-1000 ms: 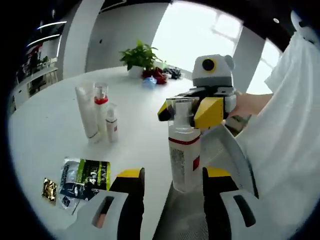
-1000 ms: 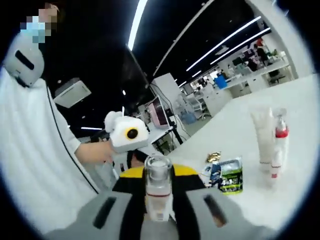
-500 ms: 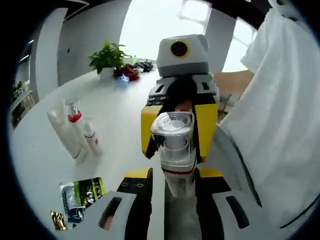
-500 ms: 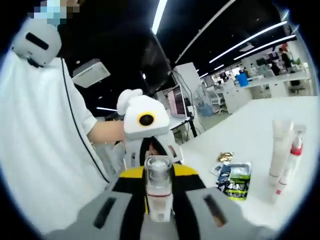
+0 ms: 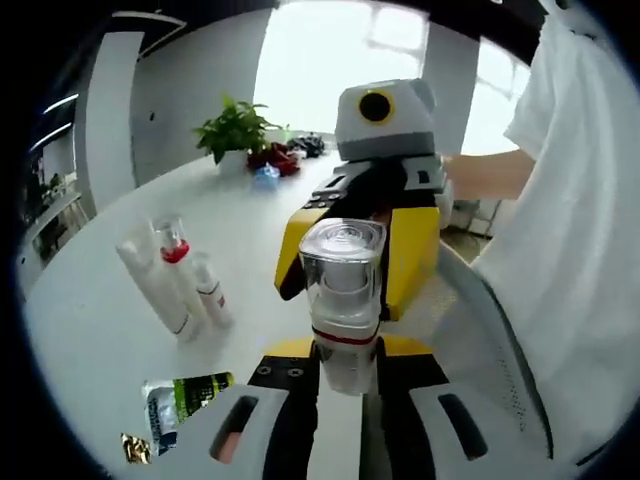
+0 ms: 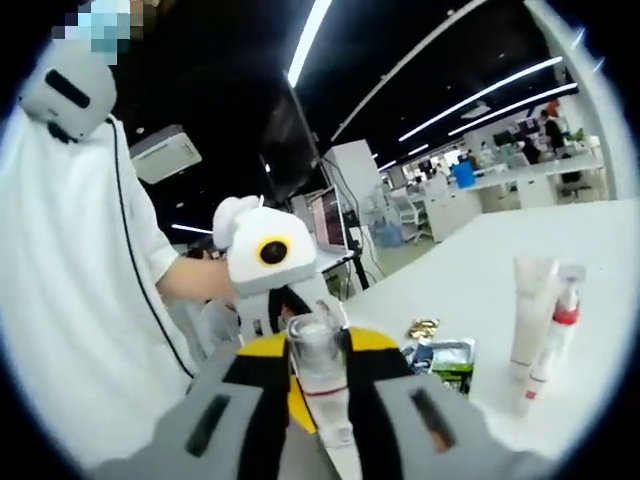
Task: Arrange the skincare products in the storage area until every visible bottle or jar stands upright without overlapping.
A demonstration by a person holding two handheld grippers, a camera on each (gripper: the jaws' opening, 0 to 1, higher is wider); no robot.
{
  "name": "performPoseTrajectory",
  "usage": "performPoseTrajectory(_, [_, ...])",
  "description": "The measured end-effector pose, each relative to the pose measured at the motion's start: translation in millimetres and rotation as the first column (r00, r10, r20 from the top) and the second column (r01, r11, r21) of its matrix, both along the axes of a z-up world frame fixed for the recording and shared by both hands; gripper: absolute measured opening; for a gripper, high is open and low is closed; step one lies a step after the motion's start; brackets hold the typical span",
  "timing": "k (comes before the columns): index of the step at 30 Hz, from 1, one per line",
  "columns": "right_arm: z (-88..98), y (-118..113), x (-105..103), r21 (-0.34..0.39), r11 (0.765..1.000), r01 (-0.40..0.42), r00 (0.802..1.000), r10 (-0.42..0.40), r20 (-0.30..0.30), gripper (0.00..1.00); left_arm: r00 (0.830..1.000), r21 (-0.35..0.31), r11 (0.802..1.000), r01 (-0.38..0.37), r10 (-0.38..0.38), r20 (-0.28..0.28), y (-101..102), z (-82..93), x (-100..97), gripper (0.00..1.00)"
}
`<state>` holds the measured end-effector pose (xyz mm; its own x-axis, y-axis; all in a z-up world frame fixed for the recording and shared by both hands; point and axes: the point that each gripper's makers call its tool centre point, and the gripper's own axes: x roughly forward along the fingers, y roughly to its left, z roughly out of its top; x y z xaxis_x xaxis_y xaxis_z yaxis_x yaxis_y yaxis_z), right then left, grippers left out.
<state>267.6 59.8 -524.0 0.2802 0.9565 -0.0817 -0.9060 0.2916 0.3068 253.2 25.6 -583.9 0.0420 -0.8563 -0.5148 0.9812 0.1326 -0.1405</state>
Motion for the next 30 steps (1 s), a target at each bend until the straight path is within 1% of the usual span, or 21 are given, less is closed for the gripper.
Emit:
performPoseTrajectory(1, [-0.7, -1, 2, -0.006, 1.000, 0.011, 1.000, -0.011, 0.001, 0.21, 1.000, 0.007, 1.000, -0.002, 0.002, 0.018, 0, -1.0, 3.6, 0.18])
performPoseTrajectory(3, [-3.7, -2, 6, -0.022, 0.999, 0.038, 0.999, -0.038, 0.000, 0.21, 0.999, 0.025, 1.000, 0.003, -0.003, 0.032, -1, -4.5, 8.0, 0.18])
performPoseTrajectory(6, [-10.3, -6, 10, -0.047, 0.996, 0.081, 0.997, -0.081, 0.005, 0.22, 0.998, 0.053, 0.998, 0.017, -0.021, 0.067, -3, -10.4, 13.5, 0.18])
performPoseTrajectory(9, [-14.6, -13, 14, -0.054, 0.990, 0.129, 0.992, -0.129, 0.005, 0.23, 0.996, 0.057, 0.998, 0.028, -0.033, 0.078, -8, -15.2, 18.0, 0.18])
performPoseTrajectory(11, [-15.5, -17, 16, -0.047, 0.987, 0.151, 0.989, -0.151, -0.003, 0.25, 0.996, 0.066, 0.997, 0.034, -0.039, 0.082, -10, -19.1, 20.6, 0.18])
performPoseTrajectory(13, [-18.0, -22, 18, -0.058, 0.982, 0.177, 0.984, -0.178, -0.006, 0.29, 0.994, 0.081, 0.996, 0.039, -0.047, 0.096, -12, -24.6, 24.1, 0.18])
performPoseTrajectory(15, [-21.3, -26, 19, -0.075, 0.979, 0.191, 0.981, -0.192, -0.007, 0.35, 0.994, 0.079, 0.996, 0.040, -0.048, 0.094, -14, -27.3, 26.8, 0.18])
performPoseTrajectory(18, [-25.4, -32, 21, -0.085, 0.974, 0.212, 0.977, -0.214, -0.015, 0.40, 0.998, 0.040, 0.999, 0.011, -0.014, 0.069, -20, -29.8, 33.8, 0.18])
performPoseTrajectory(19, [-26.9, -34, 22, -0.087, 0.972, 0.220, 0.975, -0.222, -0.018, 0.41, 0.997, 0.040, 0.999, 0.001, -0.004, 0.072, -20, -32.1, 36.5, 0.18])
performPoseTrajectory(20, [-28.9, -37, 24, -0.090, 0.968, 0.234, 0.971, -0.236, -0.020, 0.43, 0.996, 0.047, 0.999, -0.025, 0.021, 0.082, -21, -36.7, 42.6, 0.18])
performPoseTrajectory(21, [-30.2, -39, 25, -0.093, 0.965, 0.246, 0.968, -0.249, -0.021, 0.47, 0.996, 0.051, 0.998, -0.042, 0.038, 0.086, -21, -39.8, 46.4, 0.18])
performPoseTrajectory(22, [-31.9, -43, 28, -0.095, 0.958, 0.272, 0.961, -0.275, -0.022, 0.51, 0.996, 0.052, 0.997, -0.057, 0.053, 0.078, -21, -44.1, 50.0, 0.18])
performPoseTrajectory(23, [-33.1, -44, 29, -0.094, 0.955, 0.280, 0.959, -0.283, -0.025, 0.54, 0.996, 0.048, 0.997, -0.066, 0.062, 0.069, -22, -46.9, 52.4, 0.18])
performPoseTrajectory(24, [-35.0, -47, 30, -0.094, 0.952, 0.291, 0.955, -0.295, -0.032, 0.56, 0.996, 0.038, 0.996, -0.086, 0.084, 0.040, -23, -51.7, 55.6, 0.18])
performPoseTrajectory(25, [-36.4, -49, 32, -0.095, 0.948, 0.302, 0.951, -0.306, -0.033, 0.58, 0.994, 0.030, 0.994, -0.104, 0.103, 0.032, -24, -54.8, 59.4, 0.18])
performPoseTrajectory(28, [-43.0, -55, 35, -0.110, 0.939, 0.326, 0.942, -0.332, -0.043, 0.63, 0.992, 0.041, 0.992, -0.122, 0.120, 0.045, -26, -67.0, 68.5, 0.18])
performPoseTrajectory(30, [-46.6, -59, 36, -0.128, 0.932, 0.338, 0.937, -0.346, -0.041, 0.68, 0.990, 0.047, 0.991, -0.126, 0.123, 0.070, -29, -72.6, 74.6, 0.18])
